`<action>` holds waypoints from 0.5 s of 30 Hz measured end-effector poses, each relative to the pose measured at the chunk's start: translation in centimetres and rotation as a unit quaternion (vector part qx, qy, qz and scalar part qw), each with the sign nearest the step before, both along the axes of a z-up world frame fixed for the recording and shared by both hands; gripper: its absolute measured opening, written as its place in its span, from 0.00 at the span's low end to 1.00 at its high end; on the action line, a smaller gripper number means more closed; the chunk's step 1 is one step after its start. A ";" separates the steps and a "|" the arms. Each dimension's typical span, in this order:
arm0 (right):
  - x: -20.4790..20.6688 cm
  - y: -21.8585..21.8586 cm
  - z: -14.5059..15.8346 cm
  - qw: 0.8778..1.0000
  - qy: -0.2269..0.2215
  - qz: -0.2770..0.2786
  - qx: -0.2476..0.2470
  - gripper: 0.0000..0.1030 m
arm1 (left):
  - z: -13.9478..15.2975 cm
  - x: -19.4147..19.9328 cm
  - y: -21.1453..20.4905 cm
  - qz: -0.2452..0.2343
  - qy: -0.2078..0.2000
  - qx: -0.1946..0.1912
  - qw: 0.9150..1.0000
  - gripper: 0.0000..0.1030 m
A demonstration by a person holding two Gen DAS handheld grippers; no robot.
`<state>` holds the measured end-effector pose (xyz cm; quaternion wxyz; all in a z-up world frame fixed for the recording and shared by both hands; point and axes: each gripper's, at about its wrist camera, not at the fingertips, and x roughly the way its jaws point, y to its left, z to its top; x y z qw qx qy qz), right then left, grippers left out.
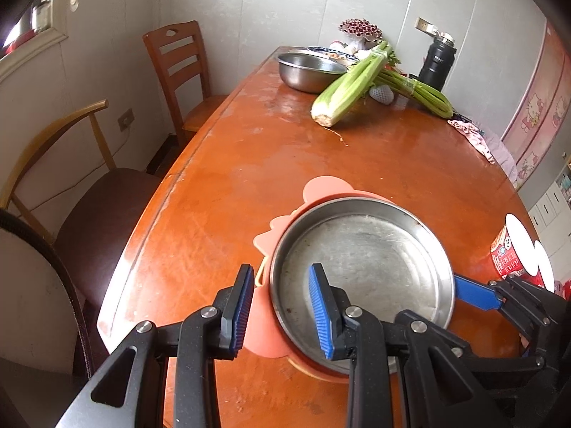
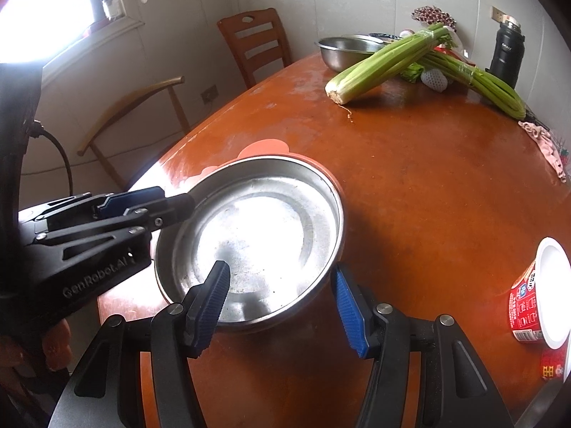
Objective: Organize plates and bowls
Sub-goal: 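Lower the steel tray onto the orange bear plate and open the left tool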
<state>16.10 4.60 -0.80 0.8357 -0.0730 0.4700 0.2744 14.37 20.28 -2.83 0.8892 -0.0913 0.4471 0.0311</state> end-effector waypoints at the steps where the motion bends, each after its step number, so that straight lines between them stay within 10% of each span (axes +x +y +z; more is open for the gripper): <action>1: 0.0 -0.1 0.1 1.000 -0.001 0.000 0.002 0.59 | 0.0 -0.1 0.1 0.002 0.001 -0.001 1.000 0.32; 15: -0.1 -2.1 1.4 0.999 -0.020 -0.028 0.015 0.65 | -1.1 -0.7 1.4 0.016 0.015 -0.028 0.999 0.50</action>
